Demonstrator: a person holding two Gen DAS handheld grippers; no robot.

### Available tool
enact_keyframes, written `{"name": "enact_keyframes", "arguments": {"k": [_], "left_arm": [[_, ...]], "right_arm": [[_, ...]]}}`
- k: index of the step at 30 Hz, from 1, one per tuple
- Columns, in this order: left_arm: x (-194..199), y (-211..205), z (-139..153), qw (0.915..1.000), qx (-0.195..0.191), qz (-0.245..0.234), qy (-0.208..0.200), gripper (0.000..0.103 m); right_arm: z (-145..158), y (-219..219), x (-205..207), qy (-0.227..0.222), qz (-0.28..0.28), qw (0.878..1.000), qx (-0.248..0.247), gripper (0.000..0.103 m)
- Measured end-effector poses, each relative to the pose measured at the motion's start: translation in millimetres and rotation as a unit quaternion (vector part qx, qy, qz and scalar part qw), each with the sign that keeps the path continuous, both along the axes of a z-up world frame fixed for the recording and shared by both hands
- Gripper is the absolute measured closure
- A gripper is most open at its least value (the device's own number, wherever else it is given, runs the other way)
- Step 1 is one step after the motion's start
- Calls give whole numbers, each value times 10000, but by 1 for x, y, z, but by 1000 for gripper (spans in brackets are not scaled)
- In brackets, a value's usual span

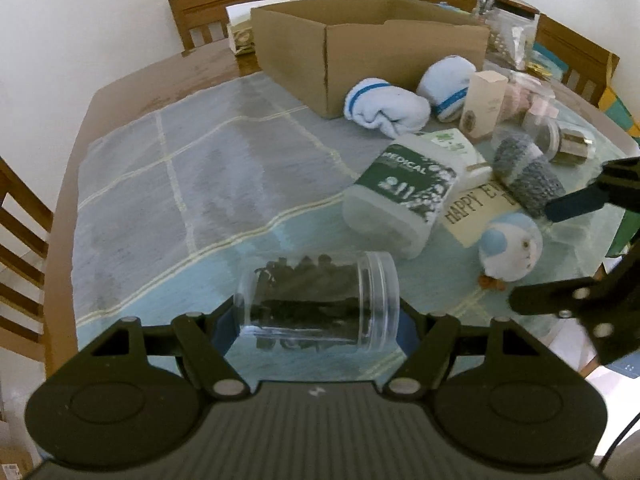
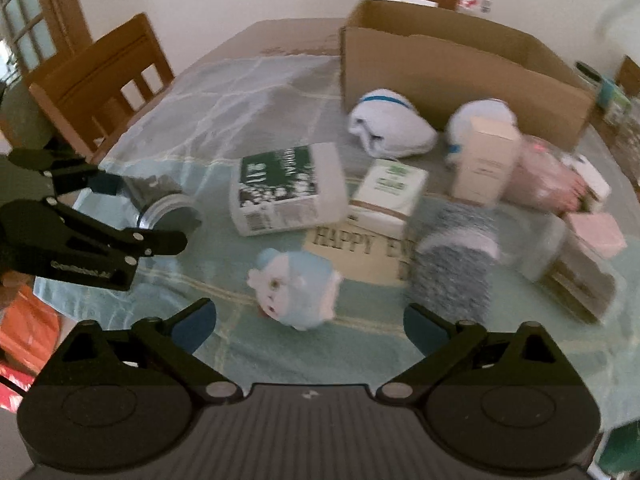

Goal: Organize objects
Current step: 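Grasp the clear dark-filled jar with the left gripper while the right grasps the blue figurine, then carry the jar with the left gripper into the cardboard box while the right drops the figurine in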

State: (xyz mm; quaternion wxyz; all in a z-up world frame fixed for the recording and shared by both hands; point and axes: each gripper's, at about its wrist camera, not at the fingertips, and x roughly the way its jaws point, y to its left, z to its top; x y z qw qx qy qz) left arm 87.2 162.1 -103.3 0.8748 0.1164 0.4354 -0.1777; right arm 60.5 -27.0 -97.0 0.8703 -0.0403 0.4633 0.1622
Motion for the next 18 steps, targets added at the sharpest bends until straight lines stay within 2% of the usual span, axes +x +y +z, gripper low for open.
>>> {"name": "enact_keyframes", "arguments": {"k": [8, 14, 18], "left_arm": [[4, 6, 0, 10000, -41, 44, 43, 28], [5, 5, 0, 10000, -17, 12, 58, 28], [7, 4, 2, 10000, -2, 8, 95, 28]], "right_arm": [[-12, 19, 11, -83, 208, 9996, -198, 22], [-15, 21, 14, -101, 231, 9994, -240, 41], [-16, 22, 16, -76, 246, 9994, -248, 43]]}}
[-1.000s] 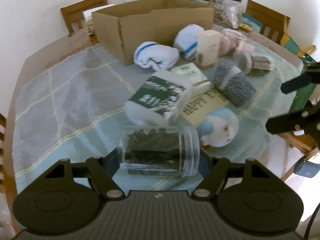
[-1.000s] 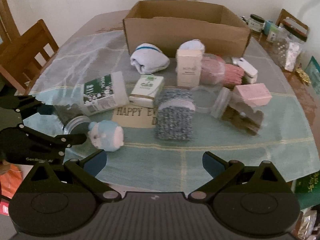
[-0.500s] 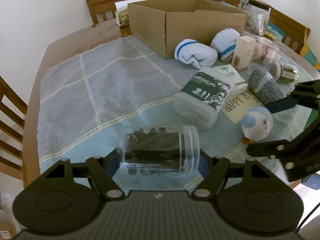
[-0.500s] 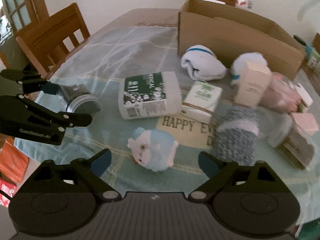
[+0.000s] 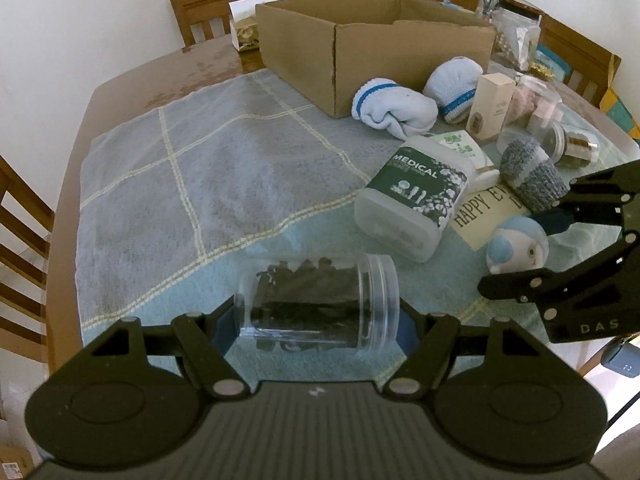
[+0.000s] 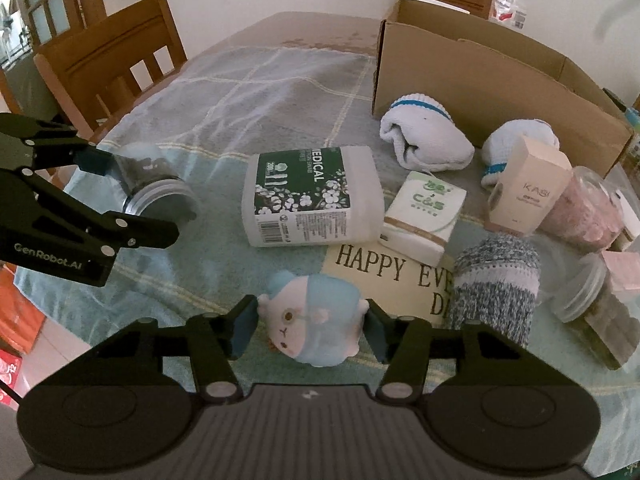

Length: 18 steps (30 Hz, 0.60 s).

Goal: Organize objects
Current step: 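Carry the jar with the left gripper into the cardboard box while the right drops the figurine in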

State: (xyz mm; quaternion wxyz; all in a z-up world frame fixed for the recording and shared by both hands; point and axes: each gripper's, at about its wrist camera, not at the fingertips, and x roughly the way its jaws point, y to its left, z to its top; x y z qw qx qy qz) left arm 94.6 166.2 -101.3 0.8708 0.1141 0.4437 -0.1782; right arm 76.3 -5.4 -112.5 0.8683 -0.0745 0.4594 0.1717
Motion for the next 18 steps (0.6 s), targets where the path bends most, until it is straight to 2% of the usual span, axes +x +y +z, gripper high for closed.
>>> {"name": "enact_keyframes", "arguments": {"k": [4, 11, 18], "left_arm": [[1, -1, 6, 10000, -36, -40, 44, 28], [1, -10, 30, 9997, 83, -217, 26, 28], [10, -29, 59, 9999, 59, -54, 123, 28]], "right_arm": [[6, -2, 1, 30, -3, 10000, -19, 43], [34, -11, 3, -57, 177, 9998, -77, 43], [69, -37, 16, -129, 572, 9982, -85, 43]]}}
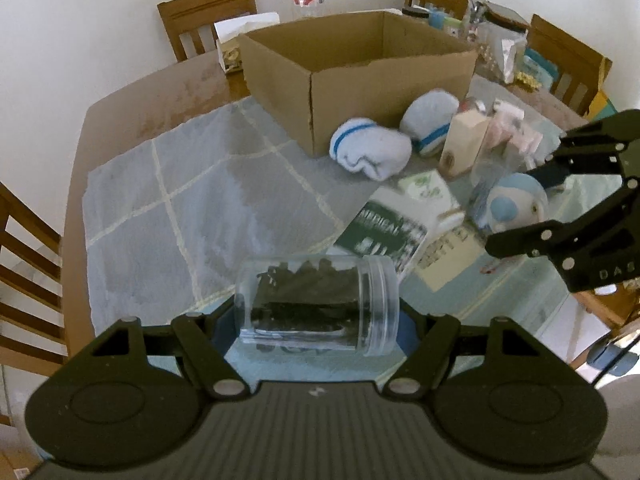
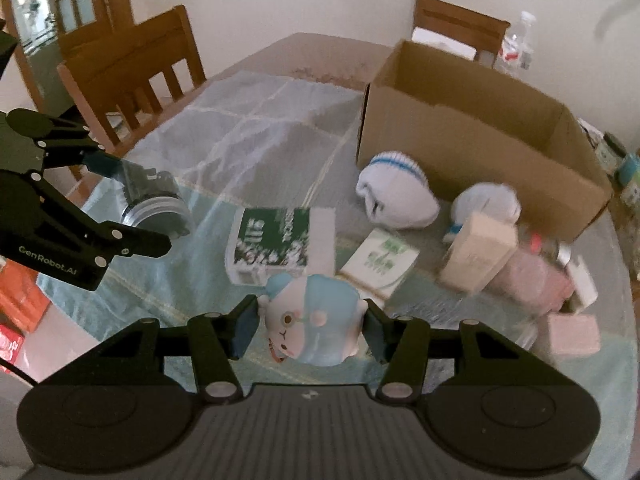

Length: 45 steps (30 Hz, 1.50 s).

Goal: Organize objects
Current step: 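Carry the jar with the left gripper into the cardboard box while the right drops the figurine in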

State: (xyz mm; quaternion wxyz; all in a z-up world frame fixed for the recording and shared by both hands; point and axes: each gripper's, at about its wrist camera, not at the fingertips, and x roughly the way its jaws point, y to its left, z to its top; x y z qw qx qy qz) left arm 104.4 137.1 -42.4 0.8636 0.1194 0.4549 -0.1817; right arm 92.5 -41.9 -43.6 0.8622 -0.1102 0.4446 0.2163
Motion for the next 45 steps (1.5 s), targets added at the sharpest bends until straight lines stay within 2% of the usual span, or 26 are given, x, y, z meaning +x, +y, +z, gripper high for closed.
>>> {"name": "enact_keyframes", "arguments": {"k": [4, 8, 21, 28, 35, 37, 38, 39, 41, 45], "left_arm": [[10, -20, 15, 9999, 87, 113, 12, 28], [24, -43, 33, 9998, -64, 153, -79, 28], [108, -121, 70, 9967, -98, 313, -738, 28], [159, -143, 71, 9947, -116, 638, -804, 28], [195, -152, 58, 9918, -210, 1053, -696, 28], [200, -153, 53, 9899, -170, 1188, -761, 24], [203, -153, 52, 9888, -179, 1260, -780, 11], [205, -153, 50, 9878, -196, 1338, -772, 5], [207, -152, 48, 9855, -238, 1473, -808, 3], [206, -152, 46, 9846, -182, 1559, -775, 3]], "right_arm": [[22, -17, 11, -142, 278, 9995, -47, 43], [41, -39, 27, -288, 480, 9984, -96, 43], [70, -115, 105, -658, 563, 9961, -159, 43], [77, -135, 151, -885, 630, 9939, -198, 43], [73, -144, 201, -879, 613, 9942, -113, 42], [69, -144, 210, -832, 609, 9946, -132, 36], [67, -144, 213, -838, 557, 9948, -176, 23], [66, -144, 215, -873, 513, 9947, -203, 10], [66, -146, 214, -947, 530, 9940, -161, 1], [65, -148, 210, -951, 585, 9935, -219, 0]]}}
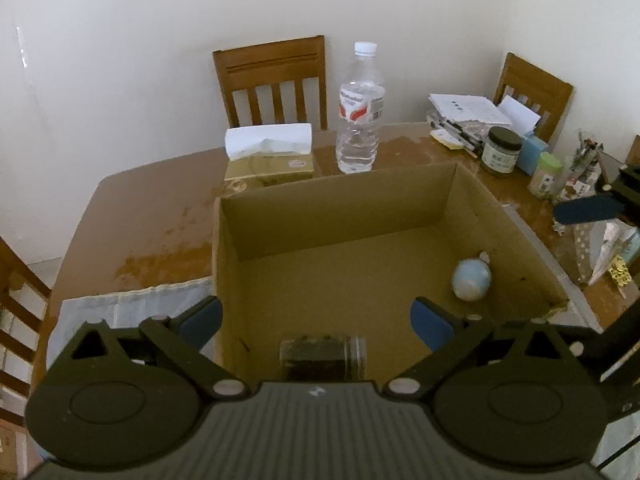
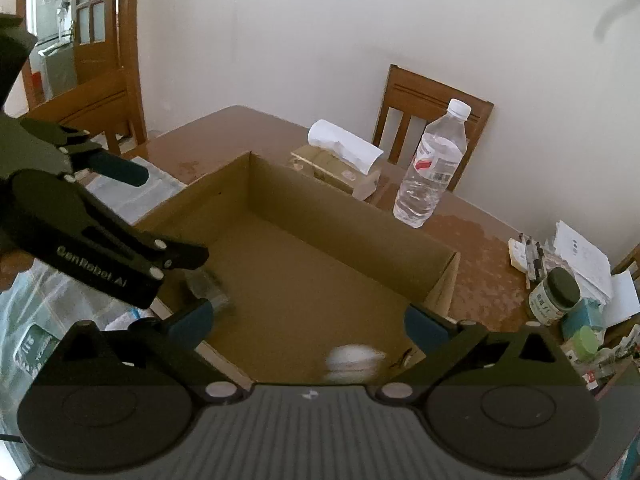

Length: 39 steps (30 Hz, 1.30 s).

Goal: Organize objects
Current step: 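Carry the jar with the left gripper into the cardboard box while the right drops the figurine in, then grasp the green MEDICAL box with the left gripper while the right grasps the brown-filled clear jar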

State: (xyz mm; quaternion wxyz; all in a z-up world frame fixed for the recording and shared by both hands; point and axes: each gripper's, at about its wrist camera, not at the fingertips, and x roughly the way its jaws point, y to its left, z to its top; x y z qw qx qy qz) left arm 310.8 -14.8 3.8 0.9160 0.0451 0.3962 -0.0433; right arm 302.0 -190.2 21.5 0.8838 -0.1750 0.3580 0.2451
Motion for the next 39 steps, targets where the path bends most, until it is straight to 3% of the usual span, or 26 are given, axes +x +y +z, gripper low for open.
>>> {"name": "enact_keyframes", "arguments": {"k": [9, 17, 27, 39], "left_arm": [[-22, 3, 8, 9999, 123, 49, -33, 2], [-57, 15, 5, 9999, 150, 31, -68, 2], [-107, 34, -23, 9995, 282, 60, 146, 2], [-145, 52, -60, 9961, 568, 360, 564, 2]], "right_arm": [[1, -8, -13, 96, -124, 9999, 22, 0], [-2, -19, -46, 234, -563, 9980, 189, 0], [-29, -34, -101, 625, -1223, 9904, 141, 0], [-69, -23, -149, 1169, -1527, 9813, 32, 0]]}}
